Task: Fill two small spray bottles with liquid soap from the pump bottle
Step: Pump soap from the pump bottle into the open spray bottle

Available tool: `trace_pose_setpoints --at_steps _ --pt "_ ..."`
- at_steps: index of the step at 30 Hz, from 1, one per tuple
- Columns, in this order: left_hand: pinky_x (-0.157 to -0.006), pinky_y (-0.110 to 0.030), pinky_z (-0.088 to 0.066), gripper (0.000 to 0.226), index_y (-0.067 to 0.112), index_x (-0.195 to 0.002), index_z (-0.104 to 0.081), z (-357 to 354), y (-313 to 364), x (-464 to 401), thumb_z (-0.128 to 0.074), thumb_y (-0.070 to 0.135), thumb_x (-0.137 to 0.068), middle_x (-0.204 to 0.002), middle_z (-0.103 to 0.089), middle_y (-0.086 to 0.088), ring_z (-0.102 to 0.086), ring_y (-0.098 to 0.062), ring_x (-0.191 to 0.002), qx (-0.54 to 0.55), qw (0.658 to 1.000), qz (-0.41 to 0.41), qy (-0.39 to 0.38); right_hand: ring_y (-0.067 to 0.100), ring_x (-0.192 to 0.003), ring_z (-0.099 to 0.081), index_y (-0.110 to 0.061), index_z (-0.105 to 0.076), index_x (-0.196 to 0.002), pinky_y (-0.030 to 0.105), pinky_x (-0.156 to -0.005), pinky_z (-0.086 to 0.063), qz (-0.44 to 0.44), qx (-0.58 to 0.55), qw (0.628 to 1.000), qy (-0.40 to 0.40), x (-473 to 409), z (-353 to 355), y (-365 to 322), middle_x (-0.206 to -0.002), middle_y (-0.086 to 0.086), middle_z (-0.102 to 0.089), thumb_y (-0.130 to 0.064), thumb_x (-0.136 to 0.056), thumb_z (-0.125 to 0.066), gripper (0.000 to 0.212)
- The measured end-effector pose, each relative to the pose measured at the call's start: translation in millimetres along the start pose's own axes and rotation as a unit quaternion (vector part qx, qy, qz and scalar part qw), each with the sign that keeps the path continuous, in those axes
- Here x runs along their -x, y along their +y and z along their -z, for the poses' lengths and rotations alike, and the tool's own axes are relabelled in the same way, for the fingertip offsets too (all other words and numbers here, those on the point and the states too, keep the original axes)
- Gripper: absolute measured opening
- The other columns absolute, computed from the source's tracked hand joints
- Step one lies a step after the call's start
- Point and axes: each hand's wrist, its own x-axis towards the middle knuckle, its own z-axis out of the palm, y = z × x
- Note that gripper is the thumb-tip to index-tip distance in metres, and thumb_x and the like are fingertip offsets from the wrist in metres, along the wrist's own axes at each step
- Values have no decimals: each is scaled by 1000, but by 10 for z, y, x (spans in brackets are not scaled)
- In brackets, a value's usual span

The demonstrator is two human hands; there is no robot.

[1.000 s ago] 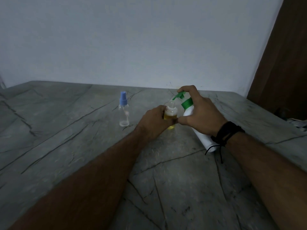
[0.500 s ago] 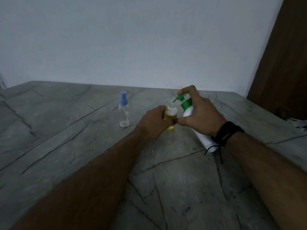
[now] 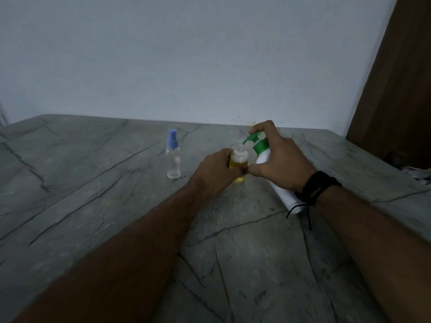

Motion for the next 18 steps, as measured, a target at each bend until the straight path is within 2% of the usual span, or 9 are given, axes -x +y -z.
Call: trace_pose_setpoints --at_steps 3,9,14,18 --pt "-90 -33 -53 60 20 -127 -59 2 0 0 -71 54 -79 -115 -69 2 -64 -12 -99 -4 1000 1 -3 16 -80 -68 -37 -41 -128 42 -74 -59 4 4 1000 -1 6 2 -6 -99 -5 -69 -19 -67 -83 77" --pt "-92 -36 -53 60 21 -128 -58 -4 -9 8 -72 53 -78 -117 -69 2 -64 -13 -101 6 1000 2 1 17 -80 -69 -34 -42 -121 45 -74 -59 -2 -1 1000 -2 1 6 1 -97 -2 -69 -18 -66 -83 71" --pt "-91 -35 -53 59 21 -128 -59 -1 -11 4 -71 53 -80 -116 -69 3 -64 -12 -100 5 1000 0 -3 18 -80 -69 -36 -42 -127 44 -74 -59 2 4 1000 -2 6 -1 -6 -98 -3 -69 -18 -67 -82 75" --pt "-91 -32 -52 58 21 -129 -57 -1 -9 8 -71 51 -81 -119 -68 2 -63 -11 -101 5 1000 -1 0 18 -78 -68 -35 -41 -122 44 -72 -59 -1 8 1000 -8 1 4 -14 -95 -2 -69 -19 -66 -82 71"
